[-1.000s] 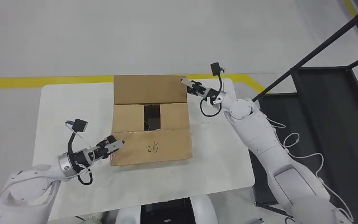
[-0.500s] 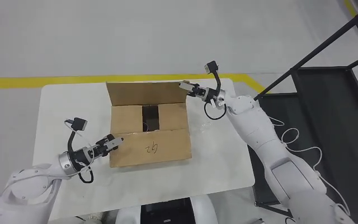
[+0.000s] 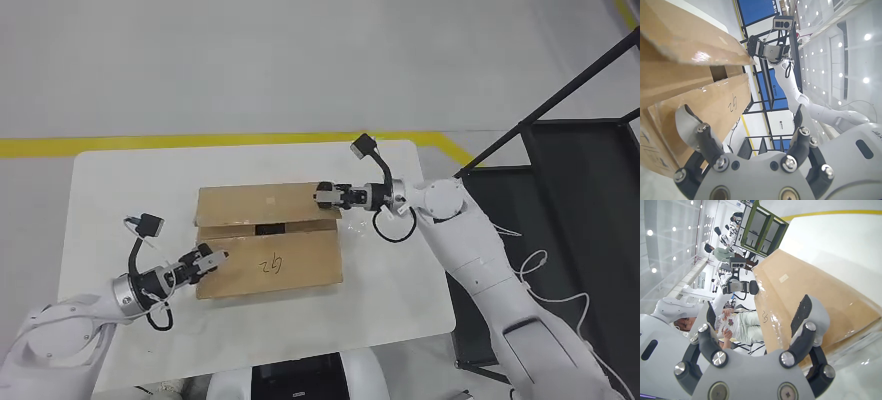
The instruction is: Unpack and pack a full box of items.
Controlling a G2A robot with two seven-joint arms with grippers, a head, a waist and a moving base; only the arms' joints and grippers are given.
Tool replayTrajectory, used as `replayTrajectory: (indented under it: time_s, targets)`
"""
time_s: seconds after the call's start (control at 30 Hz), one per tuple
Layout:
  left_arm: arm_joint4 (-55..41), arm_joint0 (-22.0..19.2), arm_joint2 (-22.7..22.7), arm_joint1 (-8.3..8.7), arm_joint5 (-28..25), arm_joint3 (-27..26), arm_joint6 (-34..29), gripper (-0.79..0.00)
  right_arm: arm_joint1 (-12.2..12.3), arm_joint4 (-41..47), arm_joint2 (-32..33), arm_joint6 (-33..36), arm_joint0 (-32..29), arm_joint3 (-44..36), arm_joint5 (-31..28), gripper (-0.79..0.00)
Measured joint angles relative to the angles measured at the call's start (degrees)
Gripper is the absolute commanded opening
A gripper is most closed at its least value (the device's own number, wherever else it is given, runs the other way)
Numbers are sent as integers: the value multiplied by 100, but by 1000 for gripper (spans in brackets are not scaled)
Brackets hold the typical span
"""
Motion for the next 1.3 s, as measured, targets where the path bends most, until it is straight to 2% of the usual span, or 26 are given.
replayTrajectory:
  time_s: [0.23,0.43,0.87,1.03,1.3]
  targets:
    - [94,-62,54,3,-22,-52,54,0,100,-435,126,-431,-693,-967,907,0]
    - [73,-206,134,-4,32,-10,142,0,154,-535,269,-730,-1024,-1309,1313,0]
    - [-99,-683,206,-19,46,278,306,0,205,-706,300,-896,-1297,-1459,1450,0]
    - [456,-757,249,-10,-55,494,406,0,206,-692,252,-914,-1318,-1500,1481,0]
    - [592,-932,413,-24,-140,824,457,0,214,-640,239,-914,-1298,-1537,1486,0]
